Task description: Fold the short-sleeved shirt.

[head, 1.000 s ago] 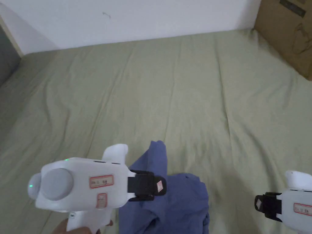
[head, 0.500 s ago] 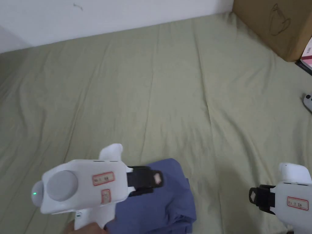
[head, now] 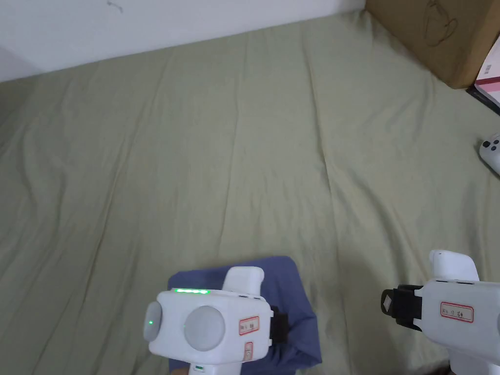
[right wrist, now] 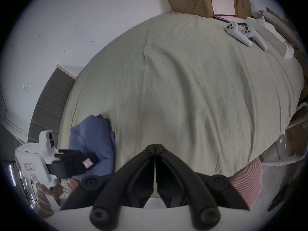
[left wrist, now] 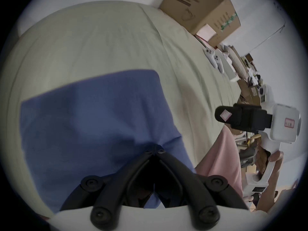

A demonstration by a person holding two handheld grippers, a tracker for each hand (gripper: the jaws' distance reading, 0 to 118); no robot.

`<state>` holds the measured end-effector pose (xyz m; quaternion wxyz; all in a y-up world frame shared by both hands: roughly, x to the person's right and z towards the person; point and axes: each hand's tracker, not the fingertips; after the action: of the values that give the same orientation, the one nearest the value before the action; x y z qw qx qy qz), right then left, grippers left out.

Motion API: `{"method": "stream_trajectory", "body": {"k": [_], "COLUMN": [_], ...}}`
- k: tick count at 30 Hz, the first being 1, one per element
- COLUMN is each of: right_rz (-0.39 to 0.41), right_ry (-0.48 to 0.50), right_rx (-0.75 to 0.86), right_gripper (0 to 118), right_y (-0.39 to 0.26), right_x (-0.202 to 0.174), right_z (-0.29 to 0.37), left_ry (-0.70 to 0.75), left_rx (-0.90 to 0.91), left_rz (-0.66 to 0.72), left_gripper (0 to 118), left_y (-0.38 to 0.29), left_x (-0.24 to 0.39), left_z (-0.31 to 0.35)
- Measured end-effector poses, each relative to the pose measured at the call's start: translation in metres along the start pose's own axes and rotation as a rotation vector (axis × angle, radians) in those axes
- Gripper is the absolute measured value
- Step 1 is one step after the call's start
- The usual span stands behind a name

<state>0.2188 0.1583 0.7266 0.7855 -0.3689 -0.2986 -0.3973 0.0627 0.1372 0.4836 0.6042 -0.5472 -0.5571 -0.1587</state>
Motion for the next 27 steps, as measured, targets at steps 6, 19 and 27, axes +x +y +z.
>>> {"method": "stream_trajectory", "body": {"k": [6, 19, 27], "right_rz": [-0.015, 0.023, 0.177], "right_ry": [-0.008, -0.018, 0.037], "right_rx": [-0.004, -0.011, 0.048], "right_gripper": [1, 1, 1], "right_y": [-0.002, 0.003, 0.016], "right_x": [0.005, -0.007, -0.058], "right_z": [0.000, 0.004, 0.020], "left_ry": [0.017, -0.110, -0.341], "left_rx": [-0.021, -0.099, 0.161], "left_rz": [-0.073, -0.126, 0.123], "left_gripper": [0, 0, 0], "left_y": [0.001, -0.024, -0.022], "left_x": [0.021, 0.038, -0.030], "left_z": [-0.012, -0.027, 0.069]}}
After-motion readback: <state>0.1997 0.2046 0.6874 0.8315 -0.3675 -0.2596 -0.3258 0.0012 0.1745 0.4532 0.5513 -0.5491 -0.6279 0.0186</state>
